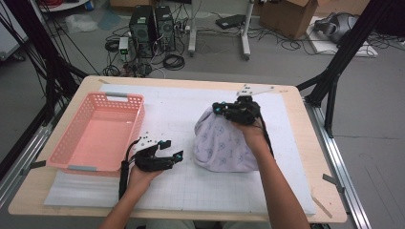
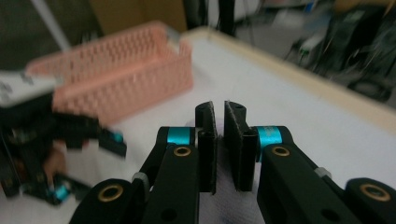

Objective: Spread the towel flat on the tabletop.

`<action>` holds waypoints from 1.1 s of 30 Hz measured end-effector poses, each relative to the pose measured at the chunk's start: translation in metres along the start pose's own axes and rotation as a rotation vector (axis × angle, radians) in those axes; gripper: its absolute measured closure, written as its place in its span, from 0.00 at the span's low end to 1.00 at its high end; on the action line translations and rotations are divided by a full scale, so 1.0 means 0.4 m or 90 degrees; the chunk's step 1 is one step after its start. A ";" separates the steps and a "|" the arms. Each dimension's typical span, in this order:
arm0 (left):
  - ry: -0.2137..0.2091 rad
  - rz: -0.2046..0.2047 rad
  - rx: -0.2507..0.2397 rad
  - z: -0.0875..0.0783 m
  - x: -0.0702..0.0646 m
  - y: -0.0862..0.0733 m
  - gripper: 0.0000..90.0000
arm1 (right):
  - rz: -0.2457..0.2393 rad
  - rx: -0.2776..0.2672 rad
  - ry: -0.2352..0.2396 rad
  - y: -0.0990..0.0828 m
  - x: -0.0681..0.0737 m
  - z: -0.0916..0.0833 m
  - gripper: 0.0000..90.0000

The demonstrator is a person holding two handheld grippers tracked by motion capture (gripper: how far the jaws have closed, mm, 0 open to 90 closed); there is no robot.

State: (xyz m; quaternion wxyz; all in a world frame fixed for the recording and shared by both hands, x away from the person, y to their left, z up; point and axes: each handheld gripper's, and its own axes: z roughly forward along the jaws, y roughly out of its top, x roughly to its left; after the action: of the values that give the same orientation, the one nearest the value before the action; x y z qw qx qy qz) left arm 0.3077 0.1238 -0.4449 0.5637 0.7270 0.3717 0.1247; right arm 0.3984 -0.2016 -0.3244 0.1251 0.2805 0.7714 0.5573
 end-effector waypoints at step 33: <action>-0.006 0.004 0.015 0.010 -0.006 -0.008 0.37 | 0.085 0.268 -0.128 -0.343 -0.063 -0.157 0.81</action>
State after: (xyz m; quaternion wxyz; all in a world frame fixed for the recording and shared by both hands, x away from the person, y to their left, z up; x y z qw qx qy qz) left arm 0.3072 0.1197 -0.4485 0.5561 0.7354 0.3686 0.1184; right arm 0.3469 -0.2960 -0.4331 0.1028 0.4051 0.8339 0.3605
